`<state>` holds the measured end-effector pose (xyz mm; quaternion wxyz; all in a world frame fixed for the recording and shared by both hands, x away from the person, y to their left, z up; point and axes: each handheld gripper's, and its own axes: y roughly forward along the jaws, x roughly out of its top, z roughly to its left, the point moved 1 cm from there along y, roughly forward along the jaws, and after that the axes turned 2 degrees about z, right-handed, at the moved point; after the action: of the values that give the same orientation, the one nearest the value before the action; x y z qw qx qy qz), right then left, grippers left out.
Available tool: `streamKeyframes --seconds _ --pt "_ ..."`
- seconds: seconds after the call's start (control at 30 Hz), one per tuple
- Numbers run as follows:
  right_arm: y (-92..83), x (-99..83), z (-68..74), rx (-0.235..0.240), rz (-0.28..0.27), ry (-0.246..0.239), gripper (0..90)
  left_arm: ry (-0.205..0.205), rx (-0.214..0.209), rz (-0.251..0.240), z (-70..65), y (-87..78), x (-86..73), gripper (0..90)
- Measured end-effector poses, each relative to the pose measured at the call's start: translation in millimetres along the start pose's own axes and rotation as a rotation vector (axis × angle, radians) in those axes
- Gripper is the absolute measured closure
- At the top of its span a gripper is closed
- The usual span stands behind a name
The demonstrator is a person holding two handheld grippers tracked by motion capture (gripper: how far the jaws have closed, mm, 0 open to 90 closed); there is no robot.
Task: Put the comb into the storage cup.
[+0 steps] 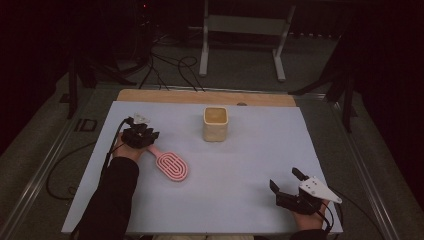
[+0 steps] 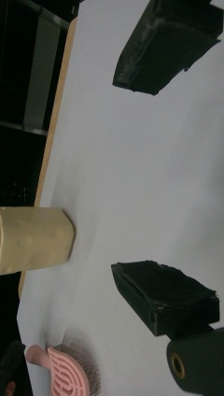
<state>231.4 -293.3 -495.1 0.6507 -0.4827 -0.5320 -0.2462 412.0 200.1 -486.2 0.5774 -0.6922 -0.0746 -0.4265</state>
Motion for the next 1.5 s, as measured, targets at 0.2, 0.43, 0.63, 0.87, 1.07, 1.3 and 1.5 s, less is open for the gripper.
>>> streamKeyframes --seconds 0.2,0.43,0.63,0.87,1.07,1.3,1.5 --pt "-0.3 0.0 -0.2 -0.001 0.000 0.000 9.7 0.019 0.015 0.060 -2.0 7.4 -3.6 85.1" --pt "-0.2 0.1 -0.1 -0.001 0.001 -0.001 9.8 0.059 0.024 0.137 -5.8 17.2 -8.8 89.6" --pt "-0.2 0.0 -0.6 -0.003 0.001 0.001 9.8 0.076 0.038 0.176 -6.3 17.2 -11.8 89.9" --pt "-0.2 0.1 -0.5 -0.004 0.002 0.000 9.9 0.066 0.036 0.166 -6.3 7.9 -20.1 89.9" --pt "-0.5 0.5 -0.6 -0.008 0.002 0.000 10.0 0.057 0.033 0.170 -8.6 0.5 -28.7 89.9" --pt "0.1 -0.1 -0.1 -0.008 0.006 0.001 10.0 0.024 0.031 0.162 -11.4 -6.3 -44.9 89.8" --pt "0.8 -0.4 0.1 -0.009 0.009 0.000 10.0 -0.049 0.028 0.131 -15.1 -12.5 -62.2 89.7"
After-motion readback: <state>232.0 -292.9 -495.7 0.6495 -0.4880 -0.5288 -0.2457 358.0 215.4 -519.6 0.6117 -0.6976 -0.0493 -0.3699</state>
